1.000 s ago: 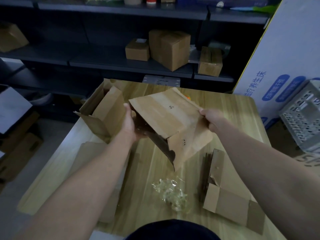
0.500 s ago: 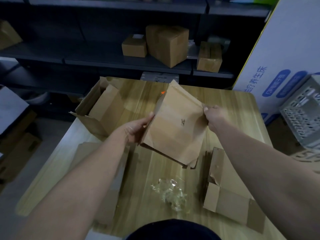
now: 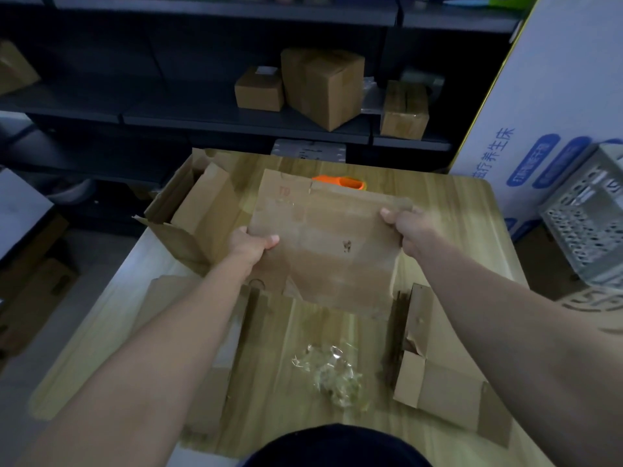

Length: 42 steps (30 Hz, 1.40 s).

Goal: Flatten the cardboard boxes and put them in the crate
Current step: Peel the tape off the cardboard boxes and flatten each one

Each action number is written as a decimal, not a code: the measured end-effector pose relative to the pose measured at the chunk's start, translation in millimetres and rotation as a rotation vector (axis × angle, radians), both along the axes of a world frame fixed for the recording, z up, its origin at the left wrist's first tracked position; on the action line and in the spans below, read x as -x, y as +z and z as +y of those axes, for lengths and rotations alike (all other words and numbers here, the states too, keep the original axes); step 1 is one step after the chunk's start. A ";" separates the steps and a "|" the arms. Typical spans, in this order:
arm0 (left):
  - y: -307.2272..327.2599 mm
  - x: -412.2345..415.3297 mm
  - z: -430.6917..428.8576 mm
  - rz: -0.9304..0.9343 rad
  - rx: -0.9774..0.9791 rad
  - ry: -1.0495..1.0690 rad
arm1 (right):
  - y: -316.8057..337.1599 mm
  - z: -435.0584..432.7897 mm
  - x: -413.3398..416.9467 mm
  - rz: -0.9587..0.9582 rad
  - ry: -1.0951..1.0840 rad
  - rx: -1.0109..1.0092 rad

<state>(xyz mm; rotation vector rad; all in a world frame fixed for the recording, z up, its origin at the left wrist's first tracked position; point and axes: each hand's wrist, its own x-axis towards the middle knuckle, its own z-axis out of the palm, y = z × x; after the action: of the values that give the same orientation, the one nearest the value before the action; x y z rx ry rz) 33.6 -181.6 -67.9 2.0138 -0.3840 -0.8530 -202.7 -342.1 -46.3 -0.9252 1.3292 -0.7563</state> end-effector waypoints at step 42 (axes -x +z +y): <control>-123.1 8.8 -54.0 -0.411 -0.480 -0.897 | -124.2 9.0 -25.3 1.236 1.056 0.151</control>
<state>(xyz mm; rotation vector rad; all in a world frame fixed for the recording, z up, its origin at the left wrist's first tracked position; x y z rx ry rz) 24.7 -235.6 -191.0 2.4726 -1.5138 -1.1185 -177.5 -333.0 -170.6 -2.1200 1.4525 0.6931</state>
